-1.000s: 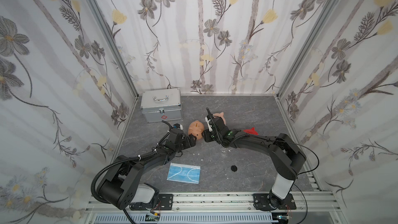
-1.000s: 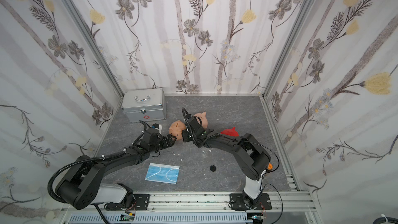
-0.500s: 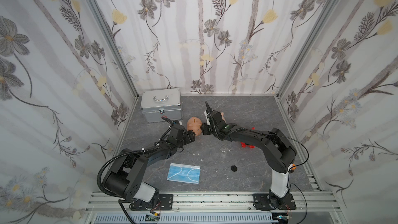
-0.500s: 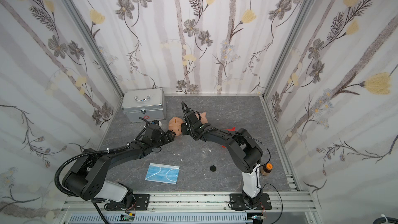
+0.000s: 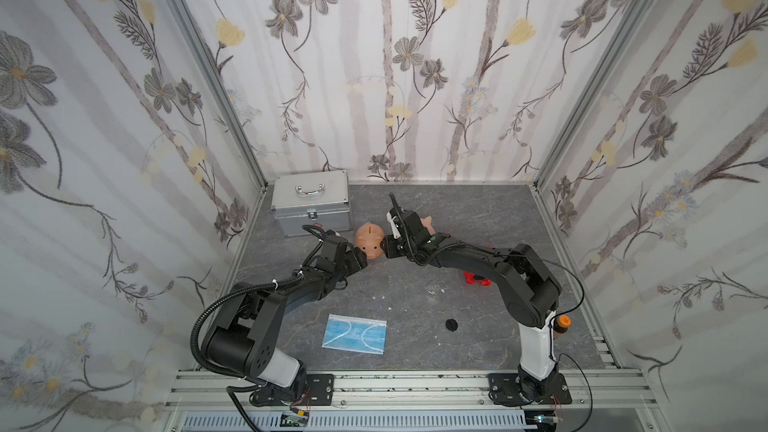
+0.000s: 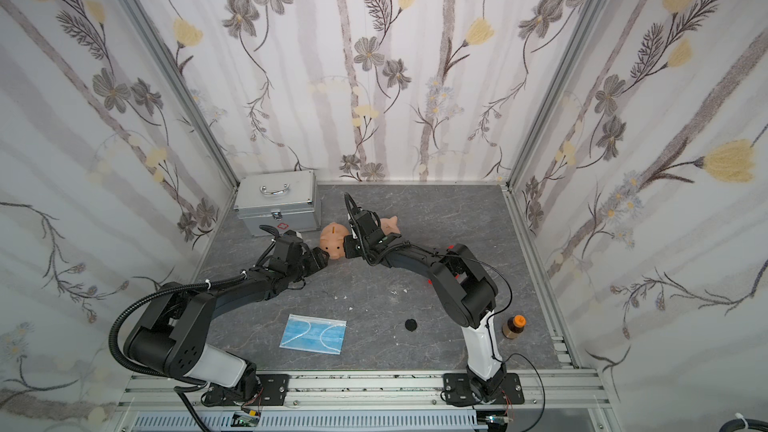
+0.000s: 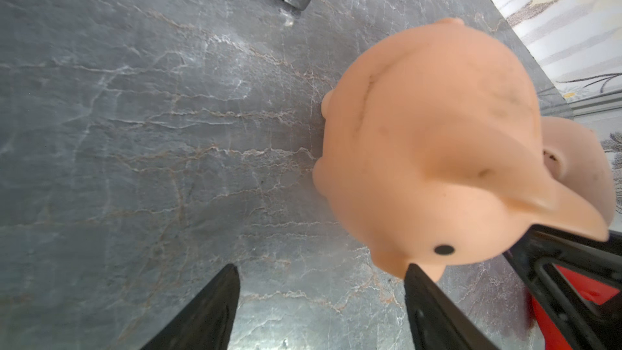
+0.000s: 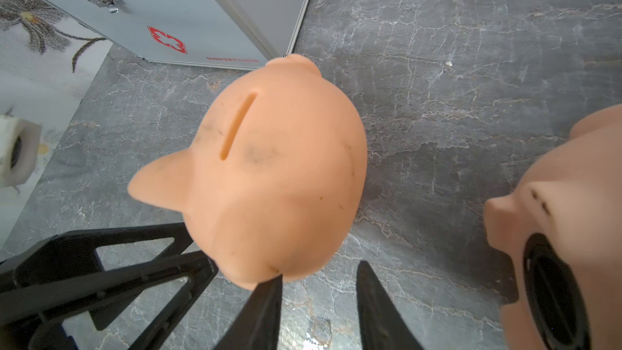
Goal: Open piggy banks
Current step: Move the piggy bank to the center of the board, then pick up the lid from the center of the board.
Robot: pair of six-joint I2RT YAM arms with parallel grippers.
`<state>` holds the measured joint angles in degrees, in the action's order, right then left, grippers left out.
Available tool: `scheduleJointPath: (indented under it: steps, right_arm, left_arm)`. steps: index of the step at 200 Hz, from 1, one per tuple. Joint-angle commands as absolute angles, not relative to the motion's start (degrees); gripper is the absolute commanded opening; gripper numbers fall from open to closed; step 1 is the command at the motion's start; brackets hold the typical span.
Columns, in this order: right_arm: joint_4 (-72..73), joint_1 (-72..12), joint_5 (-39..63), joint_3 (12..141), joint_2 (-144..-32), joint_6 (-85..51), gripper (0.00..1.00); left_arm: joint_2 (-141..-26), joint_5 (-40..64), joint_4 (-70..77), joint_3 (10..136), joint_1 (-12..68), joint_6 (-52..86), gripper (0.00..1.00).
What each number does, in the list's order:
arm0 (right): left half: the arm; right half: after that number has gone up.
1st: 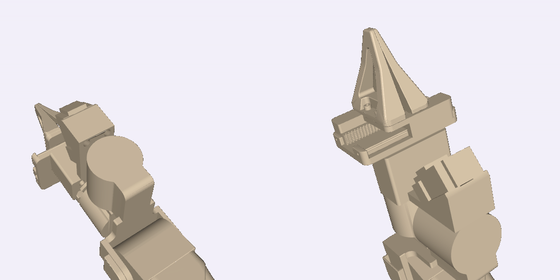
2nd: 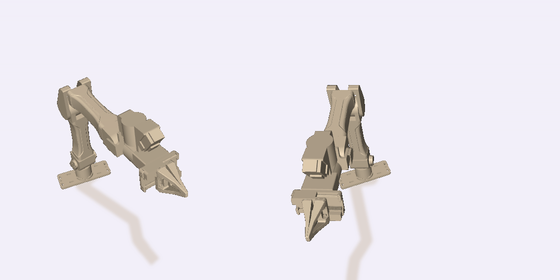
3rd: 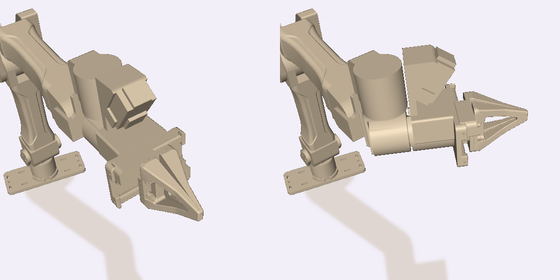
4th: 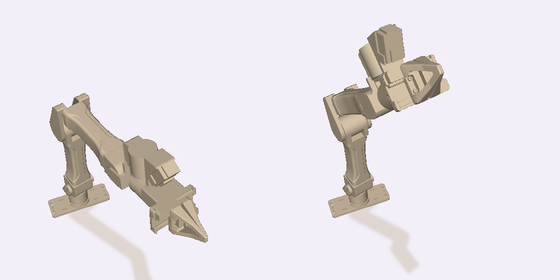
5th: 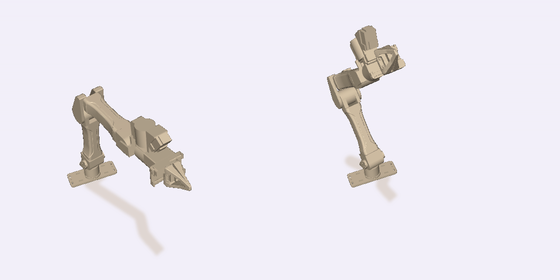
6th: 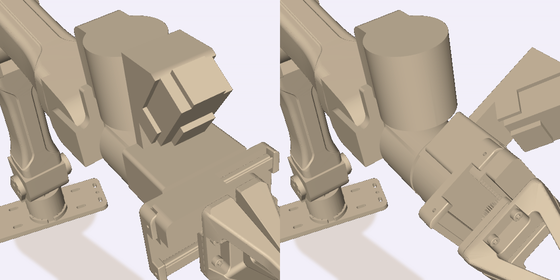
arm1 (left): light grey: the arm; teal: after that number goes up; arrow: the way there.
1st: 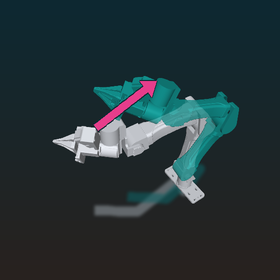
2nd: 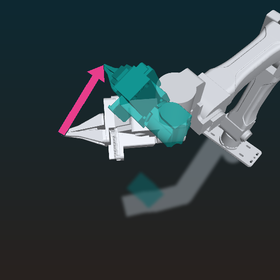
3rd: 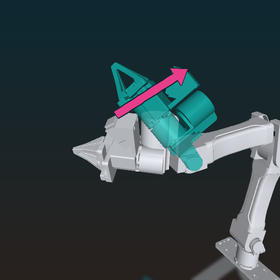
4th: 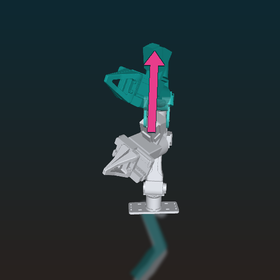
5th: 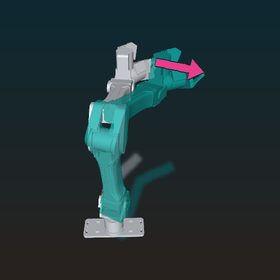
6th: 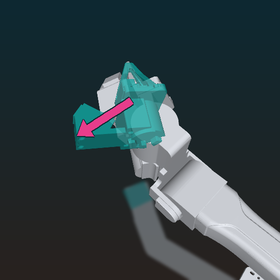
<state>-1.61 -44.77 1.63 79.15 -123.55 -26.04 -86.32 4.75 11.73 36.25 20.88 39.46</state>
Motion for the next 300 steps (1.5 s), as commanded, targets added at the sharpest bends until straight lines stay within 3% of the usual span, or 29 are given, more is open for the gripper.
scheduleJointPath:
  steps: [1,56,99,137,193,231,300]
  right_arm:
    - [-0.70,-44.80,2.40,79.23,-122.65,-25.19,0.39]
    - [2.34,-46.49,-1.93,69.89,-110.82,-25.70,0.42]
    - [4.22,-46.51,-7.07,57.98,-98.41,-29.79,0.40]
    - [-3.61,-46.78,-14.27,39.49,-81.76,-43.21,0.34]
    - [-15.21,-48.77,-8.21,24.06,-67.14,-53.55,0.33]
    - [-15.18,-50.16,-3.67,22.96,-66.86,-51.82,0.25]
    - [-13.88,-50.54,-3.62,24.17,-72.13,-51.24,0.18]
  left_arm:
    - [-84.66,4.68,11.07,35.63,20.74,40.03,0.78]
    - [-71.51,2.40,5.17,30.77,21.82,38.09,0.81]
    - [-65.07,3.64,6.49,28.25,28.43,36.20,0.85]
    - [-72.59,4.63,12.87,31.88,39.74,35.56,0.86]
    - [-92.30,9.42,19.91,42.91,50.90,36.18,0.87]
    - [-99.26,10.80,24.75,44.32,53.77,39.55,0.87]
    - [-101.26,10.81,27.38,42.75,53.92,40.96,0.86]
